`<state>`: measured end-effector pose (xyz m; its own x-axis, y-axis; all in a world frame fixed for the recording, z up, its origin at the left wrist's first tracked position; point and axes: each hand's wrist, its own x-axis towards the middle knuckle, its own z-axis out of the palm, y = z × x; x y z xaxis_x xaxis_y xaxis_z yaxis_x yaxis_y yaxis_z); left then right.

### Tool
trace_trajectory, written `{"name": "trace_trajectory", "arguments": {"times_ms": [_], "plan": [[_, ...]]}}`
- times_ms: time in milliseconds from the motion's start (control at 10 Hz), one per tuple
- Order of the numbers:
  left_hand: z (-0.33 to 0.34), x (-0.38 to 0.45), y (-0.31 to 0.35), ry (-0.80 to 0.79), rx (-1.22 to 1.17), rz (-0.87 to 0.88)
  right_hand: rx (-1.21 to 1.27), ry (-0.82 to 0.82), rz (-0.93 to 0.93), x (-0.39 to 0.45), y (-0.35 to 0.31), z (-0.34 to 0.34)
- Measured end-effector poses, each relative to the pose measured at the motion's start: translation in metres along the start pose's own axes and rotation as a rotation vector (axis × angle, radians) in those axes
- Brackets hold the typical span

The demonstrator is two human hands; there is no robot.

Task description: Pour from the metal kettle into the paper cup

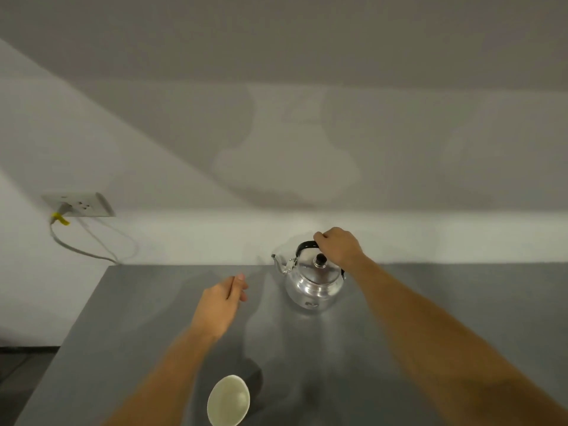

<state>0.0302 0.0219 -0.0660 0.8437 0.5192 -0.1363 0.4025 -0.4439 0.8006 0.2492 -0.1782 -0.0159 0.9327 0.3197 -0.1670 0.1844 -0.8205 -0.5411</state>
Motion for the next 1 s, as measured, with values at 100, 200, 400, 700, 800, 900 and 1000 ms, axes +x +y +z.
{"name": "trace_trajectory", "arguments": {"times_ms": [100,200,400,700,800,900,1000], "plan": [[0.004,0.002,-0.003,-0.008,-0.003,-0.014,0.002,-0.014,-0.005,0.01,-0.004,0.005],[0.006,0.002,-0.007,-0.009,0.003,-0.031,-0.013,-0.023,-0.016,0.013,-0.004,0.01],[0.005,-0.001,-0.007,0.003,-0.006,-0.03,-0.056,-0.026,-0.029,0.014,-0.006,0.015],[-0.003,-0.012,-0.001,0.013,0.001,-0.009,-0.065,0.003,-0.105,0.008,-0.007,0.019],[-0.007,-0.017,0.001,0.014,0.002,-0.014,-0.027,0.023,-0.139,0.002,-0.007,0.015],[-0.011,-0.025,0.005,0.013,-0.005,0.004,-0.088,0.065,-0.192,-0.011,-0.011,0.006],[-0.019,-0.036,0.017,0.019,0.005,0.033,-0.212,0.182,-0.26,-0.035,-0.017,-0.001]]}}
